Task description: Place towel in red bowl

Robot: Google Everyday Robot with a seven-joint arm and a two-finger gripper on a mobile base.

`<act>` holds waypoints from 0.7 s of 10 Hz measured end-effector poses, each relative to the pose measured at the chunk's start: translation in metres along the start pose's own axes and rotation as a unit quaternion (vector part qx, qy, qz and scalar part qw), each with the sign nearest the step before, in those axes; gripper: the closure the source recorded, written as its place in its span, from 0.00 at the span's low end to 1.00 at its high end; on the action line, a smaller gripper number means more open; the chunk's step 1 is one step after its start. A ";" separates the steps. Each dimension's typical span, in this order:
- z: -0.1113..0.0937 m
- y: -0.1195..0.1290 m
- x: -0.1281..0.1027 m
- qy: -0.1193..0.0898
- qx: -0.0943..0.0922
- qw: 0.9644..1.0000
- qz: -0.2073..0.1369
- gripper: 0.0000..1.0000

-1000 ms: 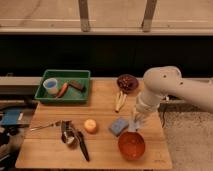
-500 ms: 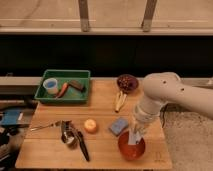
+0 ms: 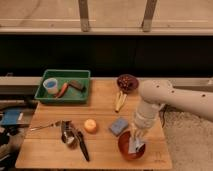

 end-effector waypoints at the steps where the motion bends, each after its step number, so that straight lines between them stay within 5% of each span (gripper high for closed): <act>1: 0.003 -0.001 0.000 0.006 -0.001 1.000 0.003 0.28; 2: 0.004 -0.002 0.001 0.008 -0.002 1.000 0.005 0.21; 7: 0.000 0.001 -0.006 0.005 -0.008 1.000 0.000 0.20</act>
